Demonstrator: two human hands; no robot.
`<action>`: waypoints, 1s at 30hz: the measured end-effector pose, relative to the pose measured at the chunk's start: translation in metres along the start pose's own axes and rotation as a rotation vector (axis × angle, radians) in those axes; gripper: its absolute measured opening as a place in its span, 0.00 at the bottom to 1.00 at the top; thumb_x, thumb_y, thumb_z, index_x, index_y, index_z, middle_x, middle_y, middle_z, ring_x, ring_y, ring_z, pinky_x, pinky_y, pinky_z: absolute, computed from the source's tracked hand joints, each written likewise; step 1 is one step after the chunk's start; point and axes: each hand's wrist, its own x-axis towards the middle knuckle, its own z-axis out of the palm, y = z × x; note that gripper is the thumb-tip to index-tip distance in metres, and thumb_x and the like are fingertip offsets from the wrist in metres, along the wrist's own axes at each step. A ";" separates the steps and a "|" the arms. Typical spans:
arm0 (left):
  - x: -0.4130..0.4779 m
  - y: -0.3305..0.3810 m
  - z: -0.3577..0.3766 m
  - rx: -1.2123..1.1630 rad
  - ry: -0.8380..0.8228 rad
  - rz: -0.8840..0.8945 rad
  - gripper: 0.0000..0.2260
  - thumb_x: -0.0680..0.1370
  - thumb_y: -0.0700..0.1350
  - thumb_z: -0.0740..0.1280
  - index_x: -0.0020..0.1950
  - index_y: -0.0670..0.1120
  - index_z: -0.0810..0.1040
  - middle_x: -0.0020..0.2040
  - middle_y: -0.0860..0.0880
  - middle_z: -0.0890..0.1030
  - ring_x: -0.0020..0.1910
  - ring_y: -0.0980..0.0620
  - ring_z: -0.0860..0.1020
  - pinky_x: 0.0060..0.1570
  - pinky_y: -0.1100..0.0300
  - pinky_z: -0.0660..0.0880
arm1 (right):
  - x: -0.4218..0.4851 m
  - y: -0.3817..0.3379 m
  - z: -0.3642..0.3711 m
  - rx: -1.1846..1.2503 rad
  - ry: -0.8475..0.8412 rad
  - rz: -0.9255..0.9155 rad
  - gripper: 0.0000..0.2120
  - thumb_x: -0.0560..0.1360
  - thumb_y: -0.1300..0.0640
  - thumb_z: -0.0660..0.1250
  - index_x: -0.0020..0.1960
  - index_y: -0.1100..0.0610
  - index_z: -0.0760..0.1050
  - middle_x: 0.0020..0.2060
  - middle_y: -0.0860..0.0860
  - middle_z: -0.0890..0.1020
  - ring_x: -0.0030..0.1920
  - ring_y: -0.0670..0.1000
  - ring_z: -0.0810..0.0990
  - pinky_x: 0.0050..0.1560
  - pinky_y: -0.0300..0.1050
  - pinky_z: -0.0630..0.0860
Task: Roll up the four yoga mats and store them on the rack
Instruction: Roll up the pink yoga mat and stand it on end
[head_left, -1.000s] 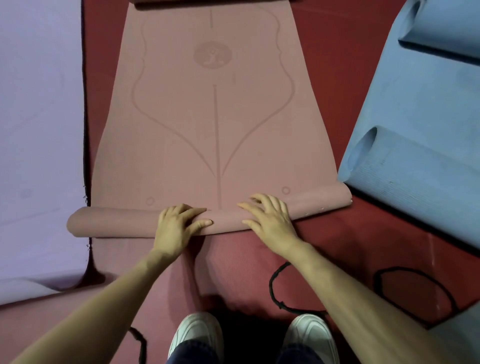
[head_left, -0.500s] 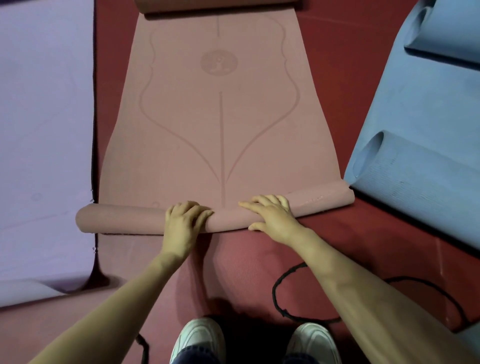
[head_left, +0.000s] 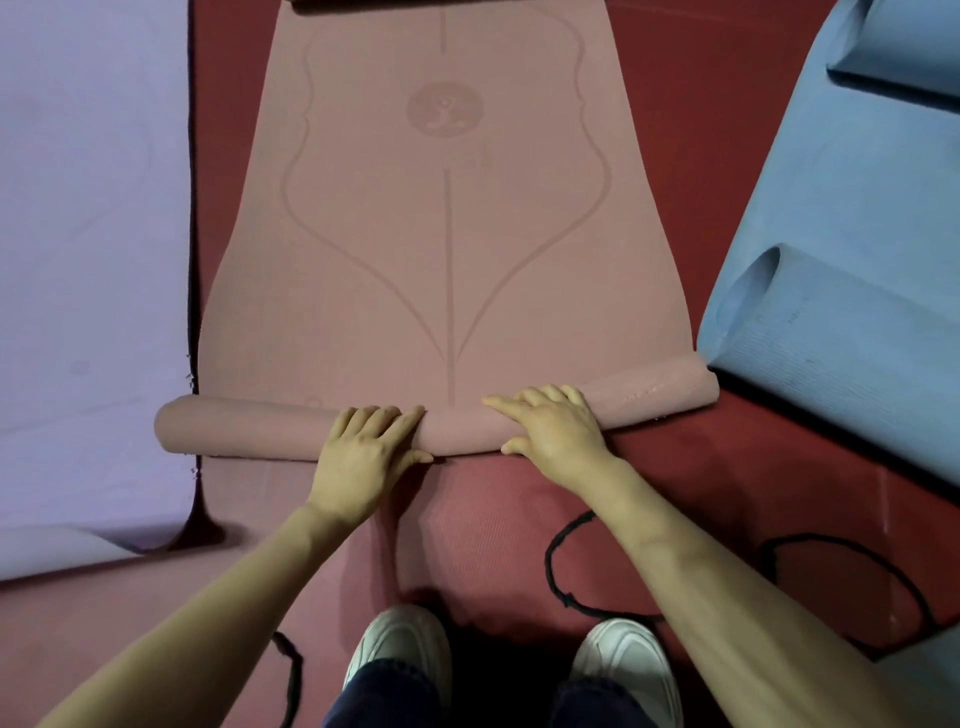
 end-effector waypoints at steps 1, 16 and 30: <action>-0.009 0.005 -0.001 -0.013 0.008 -0.002 0.27 0.77 0.63 0.55 0.59 0.44 0.79 0.46 0.47 0.81 0.44 0.46 0.75 0.49 0.53 0.67 | -0.009 -0.002 0.003 0.001 0.008 0.001 0.28 0.75 0.45 0.64 0.73 0.41 0.60 0.63 0.47 0.73 0.64 0.51 0.69 0.67 0.46 0.56; -0.075 0.045 -0.009 -0.207 -0.121 -0.024 0.25 0.76 0.65 0.56 0.59 0.50 0.80 0.50 0.53 0.82 0.46 0.52 0.72 0.50 0.57 0.65 | -0.115 -0.001 0.060 0.012 0.267 -0.015 0.25 0.71 0.42 0.60 0.67 0.46 0.68 0.63 0.51 0.72 0.64 0.55 0.69 0.69 0.52 0.57; -0.074 0.041 -0.015 -0.148 -0.029 -0.057 0.23 0.77 0.60 0.61 0.62 0.46 0.78 0.56 0.45 0.79 0.53 0.45 0.75 0.56 0.49 0.68 | -0.054 0.025 0.004 0.272 -0.309 0.154 0.29 0.70 0.38 0.69 0.69 0.39 0.66 0.51 0.48 0.65 0.62 0.50 0.62 0.64 0.42 0.51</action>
